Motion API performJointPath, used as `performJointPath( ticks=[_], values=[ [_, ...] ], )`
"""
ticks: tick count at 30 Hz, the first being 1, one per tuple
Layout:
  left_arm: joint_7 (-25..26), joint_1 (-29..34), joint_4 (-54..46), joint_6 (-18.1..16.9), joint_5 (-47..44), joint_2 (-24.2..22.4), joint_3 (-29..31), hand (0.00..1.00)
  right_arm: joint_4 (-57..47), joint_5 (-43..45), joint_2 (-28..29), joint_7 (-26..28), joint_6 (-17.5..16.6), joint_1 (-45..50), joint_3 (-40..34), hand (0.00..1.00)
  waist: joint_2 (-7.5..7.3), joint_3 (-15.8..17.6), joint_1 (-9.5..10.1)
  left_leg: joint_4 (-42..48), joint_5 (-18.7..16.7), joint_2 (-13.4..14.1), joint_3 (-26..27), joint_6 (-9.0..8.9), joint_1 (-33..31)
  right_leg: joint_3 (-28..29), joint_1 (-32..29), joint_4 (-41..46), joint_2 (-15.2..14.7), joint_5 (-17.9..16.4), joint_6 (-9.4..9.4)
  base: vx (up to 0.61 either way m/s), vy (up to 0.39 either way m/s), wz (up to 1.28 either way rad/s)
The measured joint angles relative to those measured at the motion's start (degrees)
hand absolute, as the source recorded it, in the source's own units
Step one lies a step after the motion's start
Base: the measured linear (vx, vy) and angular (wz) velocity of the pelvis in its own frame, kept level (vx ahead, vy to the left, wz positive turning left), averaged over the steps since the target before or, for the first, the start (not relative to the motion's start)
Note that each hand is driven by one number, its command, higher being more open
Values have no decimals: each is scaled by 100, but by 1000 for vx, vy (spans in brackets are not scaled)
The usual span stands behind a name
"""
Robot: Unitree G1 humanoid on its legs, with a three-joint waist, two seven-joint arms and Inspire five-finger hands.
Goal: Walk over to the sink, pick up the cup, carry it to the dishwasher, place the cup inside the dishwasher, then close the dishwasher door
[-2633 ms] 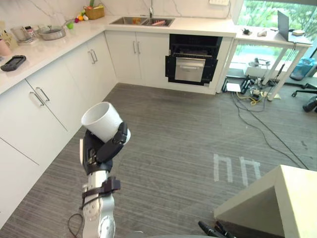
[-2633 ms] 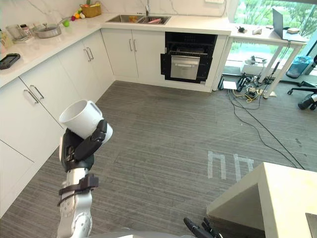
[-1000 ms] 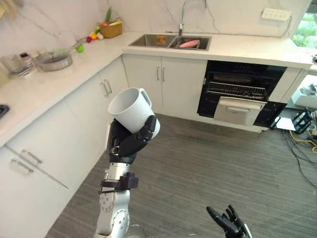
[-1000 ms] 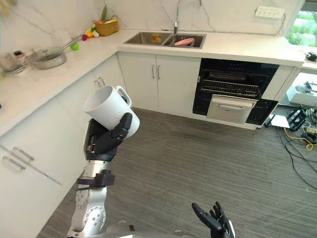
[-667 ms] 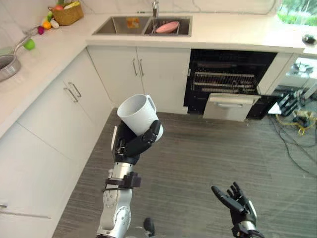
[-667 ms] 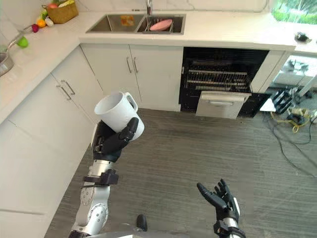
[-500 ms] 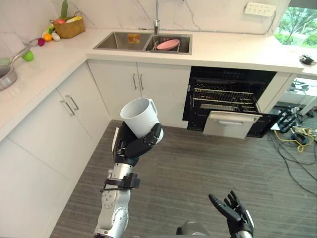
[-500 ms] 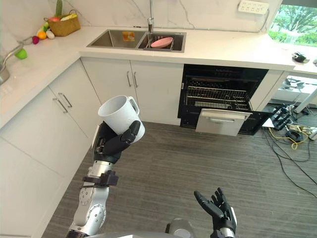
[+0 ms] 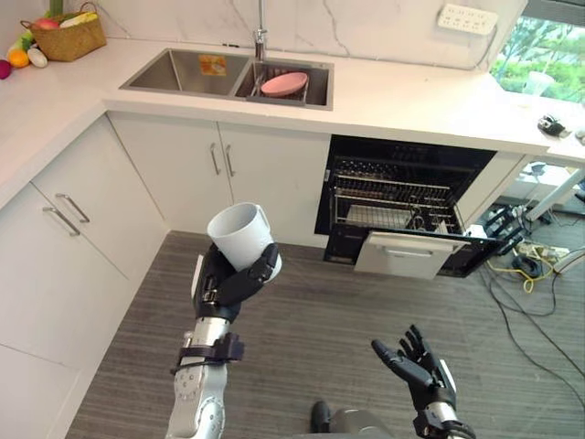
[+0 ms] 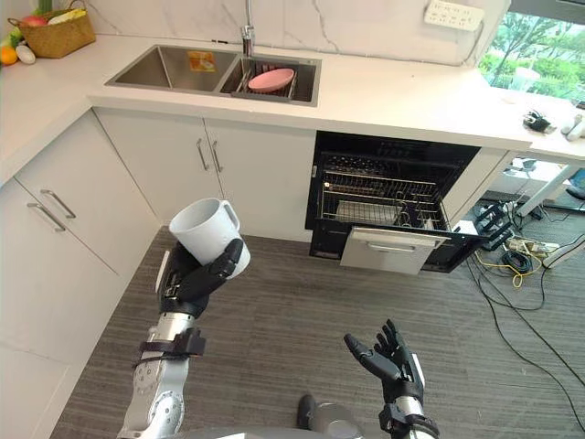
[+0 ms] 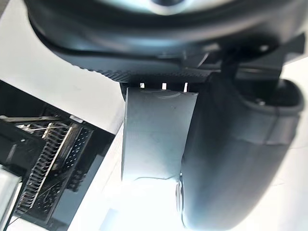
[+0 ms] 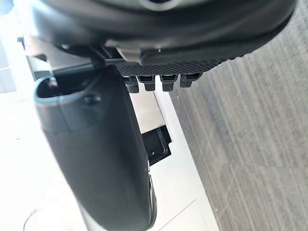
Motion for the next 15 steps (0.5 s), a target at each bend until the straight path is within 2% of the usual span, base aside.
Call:
performJointPath(
  ticks=[1, 2, 3, 4, 5, 6, 7, 8, 9, 12, 13, 15],
  values=[
    [-1, 38, -58, 0, 0, -50, -36, 0, -152, 0, -11, 3, 32, 87, 0, 100, 55, 26, 20, 678, 75, 122, -3, 123, -286, 4, 65, -29, 33, -13, -18, 101, -23, -8],
    [-27, 188, -243, -13, 1, -162, -80, 0, -402, 0, -51, 27, 36, 262, -7, 100, 215, 80, 24, 1808, 410, 346, -6, 427, -726, 36, 257, -98, 130, -55, -60, 122, -1, -25],
    [-80, 335, -319, -86, -1, -186, -97, 0, -399, 3, -82, 43, 36, 302, -28, 100, 188, 63, 55, 2227, 543, 349, -80, 476, -909, 183, 423, -196, 104, -75, -74, 159, 26, -36],
    [-113, 339, -320, -124, 6, -168, -120, 0, -399, 39, -98, 45, 33, 293, -38, 100, 179, 53, 87, 2050, 338, 232, -104, 488, -915, 269, 487, -245, 44, -65, -90, 211, 45, -56],
    [-219, 304, -323, -171, 12, -110, -176, 0, -393, 155, -148, 82, 14, 219, -63, 100, 158, 47, 101, 1368, 34, -83, -180, 470, -934, 437, 528, -304, -91, -32, -103, 204, 52, -59],
    [-287, 266, -320, -235, 27, -52, -233, 0, -352, 217, -229, 179, -8, 128, -113, 100, 159, 45, 99, 422, -33, -397, -383, 418, -931, 576, 528, -365, -207, 56, 23, 186, 67, -61],
    [-334, 252, -316, -266, 60, -49, -224, 0, -275, 219, -255, 277, -9, 47, -148, 100, 160, 45, 100, -93, 14, -509, -499, 417, -892, 652, 516, -360, -238, 90, 73, 168, 104, -57],
    [-355, 186, -277, -308, 129, -69, -229, 0, -159, 225, -300, 364, -10, -28, -196, 100, 214, 11, 96, -1037, 398, -595, -756, 413, -854, 755, 504, -375, -214, 106, 106, 178, 149, -60],
    [-359, 126, -199, -326, 141, -93, -223, 0, -20, 226, -322, 402, -10, -121, -203, 100, 296, -46, 98, -1370, 1141, -576, -787, 319, -797, 903, 530, -410, -147, 102, 157, 233, 195, -58],
    [-311, -14, 4, -356, 157, -48, -214, 0, 136, 314, -256, 449, -23, -218, -169, 100, 131, -83, 42, -1760, 1247, -730, -611, 409, -547, 1054, 592, -562, -301, 112, 283, 146, 131, -23],
    [25, -141, 379, -370, 219, 221, -332, 0, 496, 383, -32, 488, -31, -144, -23, 100, -32, -191, -131, -2896, 1854, -969, -616, 497, -36, 1061, 721, -859, -464, 252, 425, 56, 51, -4],
    [25, -141, 379, -370, 219, 220, -332, 0, 496, 383, -32, 488, -31, -143, -24, 100, -32, -192, -132, -2893, 1855, -968, -617, 497, -36, 1061, 721, -858, -465, 252, 425, 0, 0, 0]
  ],
)
